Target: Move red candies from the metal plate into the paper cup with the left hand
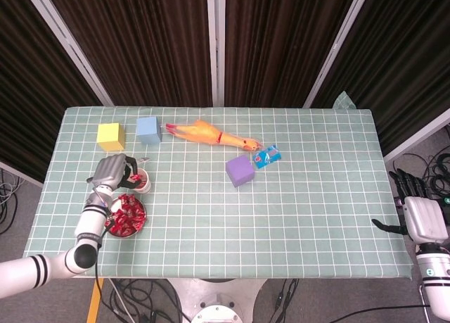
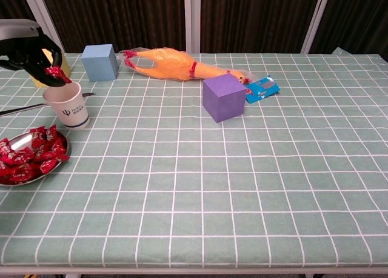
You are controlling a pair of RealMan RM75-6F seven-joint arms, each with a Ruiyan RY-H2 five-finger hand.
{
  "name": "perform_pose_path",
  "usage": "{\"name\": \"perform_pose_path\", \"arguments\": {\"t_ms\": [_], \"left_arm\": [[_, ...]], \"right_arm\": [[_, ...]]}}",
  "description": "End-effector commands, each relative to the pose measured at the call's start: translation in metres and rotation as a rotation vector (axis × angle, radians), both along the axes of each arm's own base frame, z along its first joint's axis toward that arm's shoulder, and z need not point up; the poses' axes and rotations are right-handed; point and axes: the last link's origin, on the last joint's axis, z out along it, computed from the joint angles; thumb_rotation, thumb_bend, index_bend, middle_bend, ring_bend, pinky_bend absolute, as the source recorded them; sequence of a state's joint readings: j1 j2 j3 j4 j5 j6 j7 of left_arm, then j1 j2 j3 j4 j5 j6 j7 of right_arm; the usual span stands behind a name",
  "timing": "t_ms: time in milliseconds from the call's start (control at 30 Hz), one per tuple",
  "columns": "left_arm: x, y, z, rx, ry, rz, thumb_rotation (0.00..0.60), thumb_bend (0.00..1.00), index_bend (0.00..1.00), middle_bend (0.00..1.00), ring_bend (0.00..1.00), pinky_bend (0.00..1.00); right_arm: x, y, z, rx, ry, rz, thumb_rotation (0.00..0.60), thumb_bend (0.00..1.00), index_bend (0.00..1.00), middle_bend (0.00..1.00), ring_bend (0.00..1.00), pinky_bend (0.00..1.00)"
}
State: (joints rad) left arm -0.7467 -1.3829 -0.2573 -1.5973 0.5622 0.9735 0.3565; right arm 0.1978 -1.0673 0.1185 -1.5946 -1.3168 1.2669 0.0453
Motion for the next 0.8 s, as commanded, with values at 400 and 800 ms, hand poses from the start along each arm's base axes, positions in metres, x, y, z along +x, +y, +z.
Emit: {"name": "perform_pose_path", "arguments": {"t_ms": [400,800], "left_arm": [[-0.003,0.003,0.023,0.070,-0.037,-0.005,0.600,0.16,0.55,1.00,1.00,1.00],[-0.068,-0.059,0.025,-0.002,0.032,0.163,0.600,0.16,0.57,1.00,1.00,1.00]], "right_arm": [[0.000,0.000,0.001,-0.002,0.007,-0.005,0.505,0.00,0.00,0.00,0.00,0.00],[0.003,-0.003,-0.007,0.021,0.000,0.011,0.505,0.00,0.00,0.00,0.00,0.00]]}}
